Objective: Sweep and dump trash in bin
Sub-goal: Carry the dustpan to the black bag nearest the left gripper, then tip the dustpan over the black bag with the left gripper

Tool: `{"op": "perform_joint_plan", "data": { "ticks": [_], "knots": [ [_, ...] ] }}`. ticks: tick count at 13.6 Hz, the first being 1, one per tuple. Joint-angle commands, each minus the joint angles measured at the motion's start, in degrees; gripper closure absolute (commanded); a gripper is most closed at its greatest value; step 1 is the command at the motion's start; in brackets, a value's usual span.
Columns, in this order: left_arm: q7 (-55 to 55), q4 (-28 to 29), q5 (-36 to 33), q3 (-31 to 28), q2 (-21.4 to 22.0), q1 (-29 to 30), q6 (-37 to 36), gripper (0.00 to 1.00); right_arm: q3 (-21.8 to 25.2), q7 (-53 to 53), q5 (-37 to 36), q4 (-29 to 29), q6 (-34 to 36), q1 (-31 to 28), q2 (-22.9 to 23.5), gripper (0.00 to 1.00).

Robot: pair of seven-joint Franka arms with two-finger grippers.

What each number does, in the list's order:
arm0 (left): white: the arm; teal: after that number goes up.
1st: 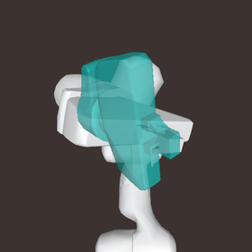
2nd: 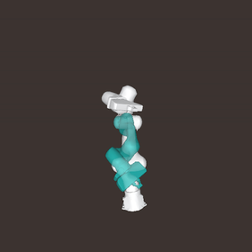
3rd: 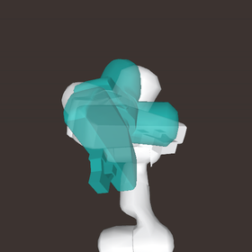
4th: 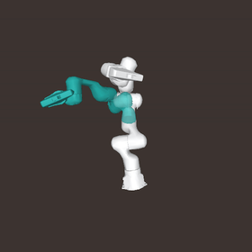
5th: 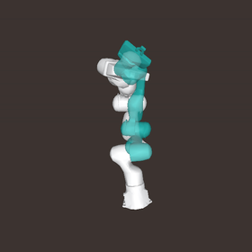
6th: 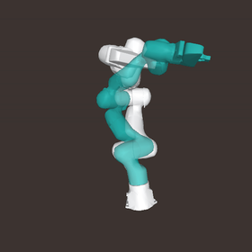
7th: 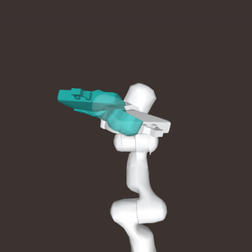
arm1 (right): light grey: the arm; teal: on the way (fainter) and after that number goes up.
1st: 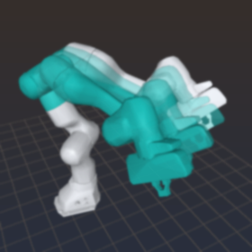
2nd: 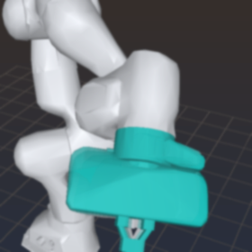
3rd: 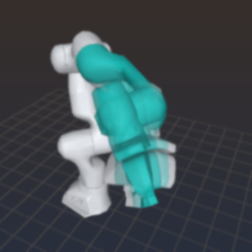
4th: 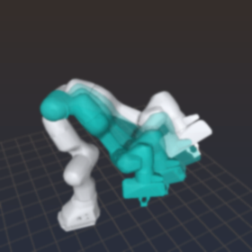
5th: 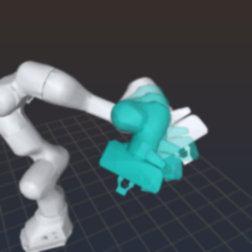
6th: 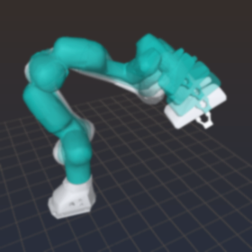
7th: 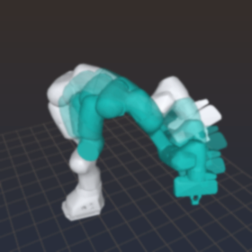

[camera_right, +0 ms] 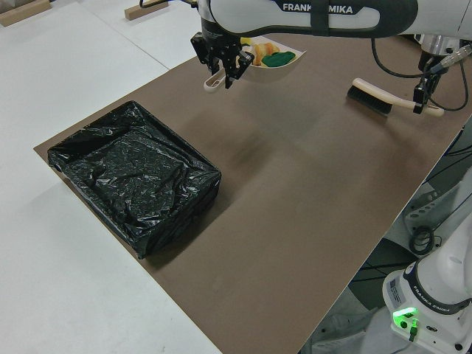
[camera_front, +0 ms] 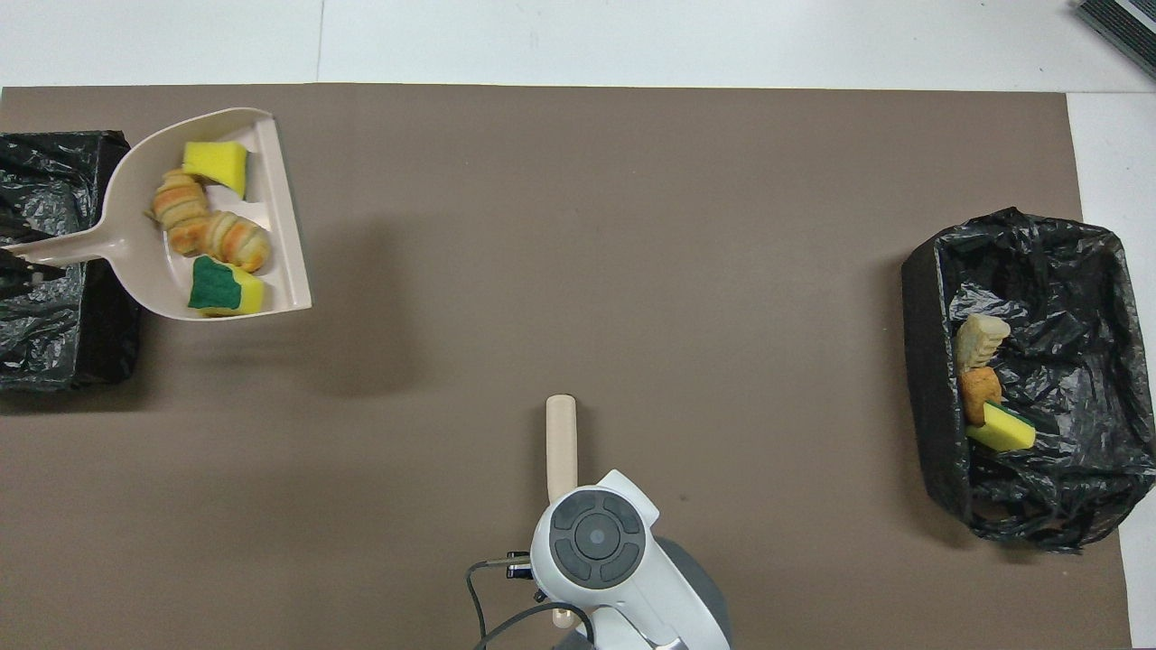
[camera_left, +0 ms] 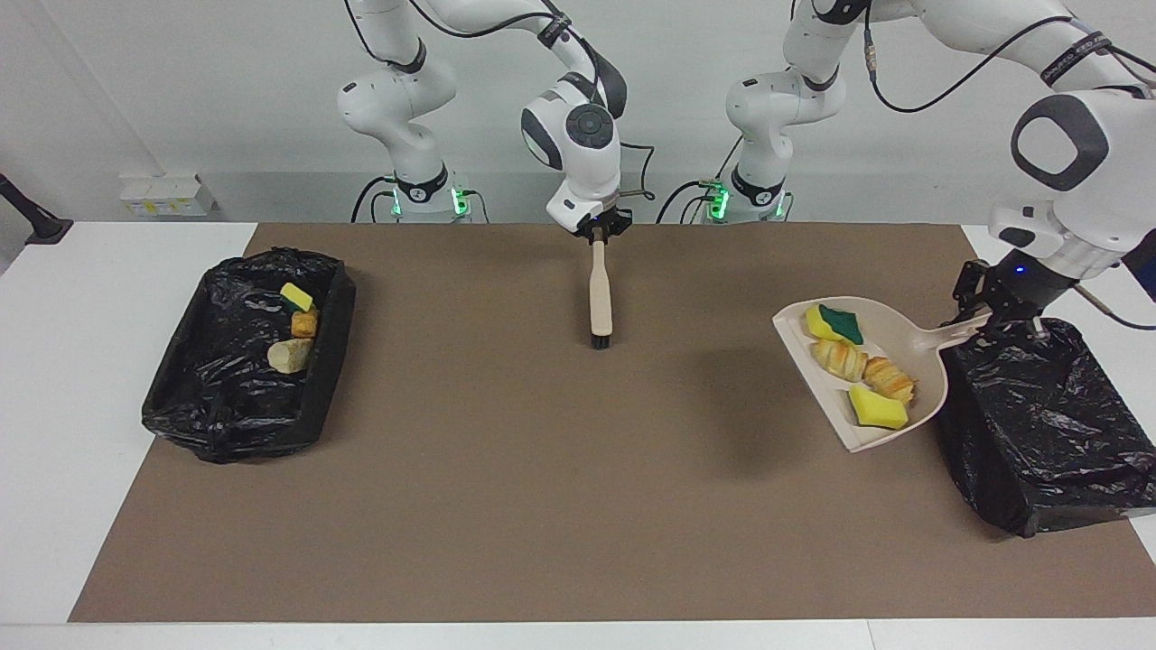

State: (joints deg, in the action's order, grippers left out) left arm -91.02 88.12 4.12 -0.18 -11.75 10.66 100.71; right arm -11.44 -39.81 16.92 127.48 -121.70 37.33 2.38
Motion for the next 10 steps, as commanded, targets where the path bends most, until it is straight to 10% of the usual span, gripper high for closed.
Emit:
{"op": "perform_joint_plan", "data": {
  "ticks": [1,10],
  "knots": [
    [-2.3,-4.5,-5.8,0.3,-1.9,3.4,-3.8,1.0,0.2,2.6,-0.1,-0.3,0.1,-0.1,-0.2,1.0],
    [-17.5,-21.7,-17.6,0.0,-15.7,13.9,-0.6,1.0,0.3,5.7,-0.6,1.5,-1.7,-0.7,0.3,1.0]
  ]
}}
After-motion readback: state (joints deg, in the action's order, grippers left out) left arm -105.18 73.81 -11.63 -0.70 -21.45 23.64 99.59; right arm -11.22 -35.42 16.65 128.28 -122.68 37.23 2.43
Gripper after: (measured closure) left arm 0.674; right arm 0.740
